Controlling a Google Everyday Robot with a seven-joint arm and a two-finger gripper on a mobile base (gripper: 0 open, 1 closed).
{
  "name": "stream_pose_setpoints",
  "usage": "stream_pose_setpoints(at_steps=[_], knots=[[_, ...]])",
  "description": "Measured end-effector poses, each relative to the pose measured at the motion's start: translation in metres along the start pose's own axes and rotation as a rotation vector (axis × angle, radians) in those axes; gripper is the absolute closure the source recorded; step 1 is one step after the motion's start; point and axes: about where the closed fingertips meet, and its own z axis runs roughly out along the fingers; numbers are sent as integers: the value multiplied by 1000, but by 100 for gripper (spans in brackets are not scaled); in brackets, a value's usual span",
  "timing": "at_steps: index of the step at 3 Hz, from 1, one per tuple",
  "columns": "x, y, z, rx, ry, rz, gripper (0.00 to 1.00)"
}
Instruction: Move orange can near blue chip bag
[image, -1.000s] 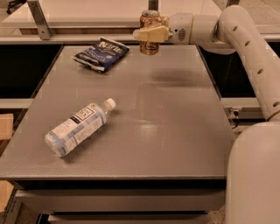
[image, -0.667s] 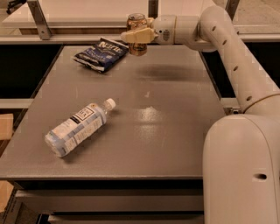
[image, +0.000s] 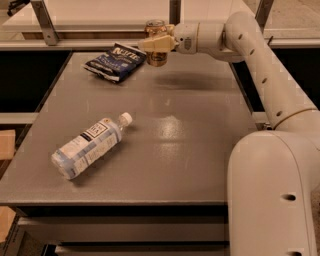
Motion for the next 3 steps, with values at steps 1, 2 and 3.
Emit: stream_pose_setpoints(at_steps=[1,2,3], knots=[[8,-4,1,8,9,8,100],[16,-9,2,18,18,14,100],[51,-23,27,18,33,44,100]])
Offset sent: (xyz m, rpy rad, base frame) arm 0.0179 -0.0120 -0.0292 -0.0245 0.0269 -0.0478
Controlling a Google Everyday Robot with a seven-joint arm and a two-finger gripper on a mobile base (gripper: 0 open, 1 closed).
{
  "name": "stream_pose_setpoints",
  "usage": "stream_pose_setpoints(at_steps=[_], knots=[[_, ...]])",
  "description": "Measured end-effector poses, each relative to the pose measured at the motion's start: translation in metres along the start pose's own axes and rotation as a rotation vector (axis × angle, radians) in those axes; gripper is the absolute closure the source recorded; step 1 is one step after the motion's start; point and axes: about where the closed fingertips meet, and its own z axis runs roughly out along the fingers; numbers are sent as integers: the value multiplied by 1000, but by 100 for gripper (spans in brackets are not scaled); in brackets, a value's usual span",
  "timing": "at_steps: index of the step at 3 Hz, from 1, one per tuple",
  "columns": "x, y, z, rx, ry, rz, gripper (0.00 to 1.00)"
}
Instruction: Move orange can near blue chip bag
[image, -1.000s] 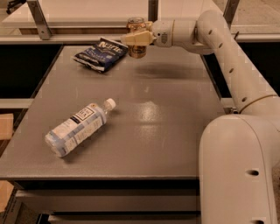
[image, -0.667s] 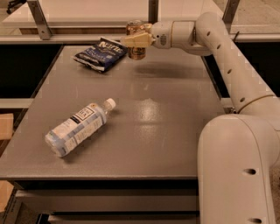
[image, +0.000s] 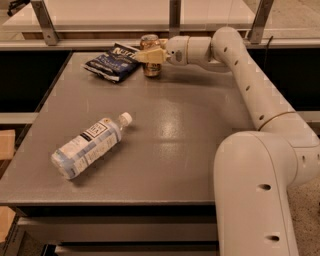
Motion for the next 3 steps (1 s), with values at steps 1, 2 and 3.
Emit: stream_pose_setpoints(at_steps=[1,2,3], knots=[[2,0,1,-1,0,2,100],[2,1,5,-6,0,3,84],[3,3,9,-12,0,4,60]])
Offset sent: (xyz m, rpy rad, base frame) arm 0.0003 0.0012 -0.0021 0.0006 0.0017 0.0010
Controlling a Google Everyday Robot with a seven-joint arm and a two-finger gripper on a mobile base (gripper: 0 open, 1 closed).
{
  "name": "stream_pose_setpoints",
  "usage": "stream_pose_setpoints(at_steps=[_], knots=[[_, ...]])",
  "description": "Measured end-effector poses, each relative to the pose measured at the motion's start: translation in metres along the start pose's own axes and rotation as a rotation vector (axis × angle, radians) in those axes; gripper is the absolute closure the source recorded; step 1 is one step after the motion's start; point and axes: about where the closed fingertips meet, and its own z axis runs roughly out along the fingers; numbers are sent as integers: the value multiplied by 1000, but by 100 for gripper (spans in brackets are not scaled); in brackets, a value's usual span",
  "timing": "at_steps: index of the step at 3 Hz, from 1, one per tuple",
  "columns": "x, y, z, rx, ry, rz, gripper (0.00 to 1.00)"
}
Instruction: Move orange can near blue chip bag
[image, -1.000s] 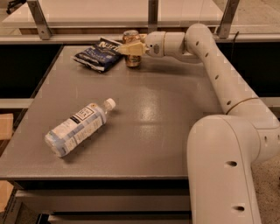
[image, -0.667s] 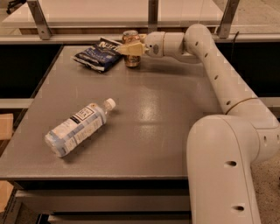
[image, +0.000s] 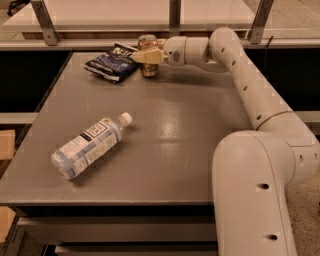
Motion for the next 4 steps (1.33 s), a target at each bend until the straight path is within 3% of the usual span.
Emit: stream_pose_setpoints(at_steps=[2,3,4], knots=[[1,3,7,-10,0,2,13],[1,4,11,-15,0,3,0],[1,4,11,-15,0,3,0]])
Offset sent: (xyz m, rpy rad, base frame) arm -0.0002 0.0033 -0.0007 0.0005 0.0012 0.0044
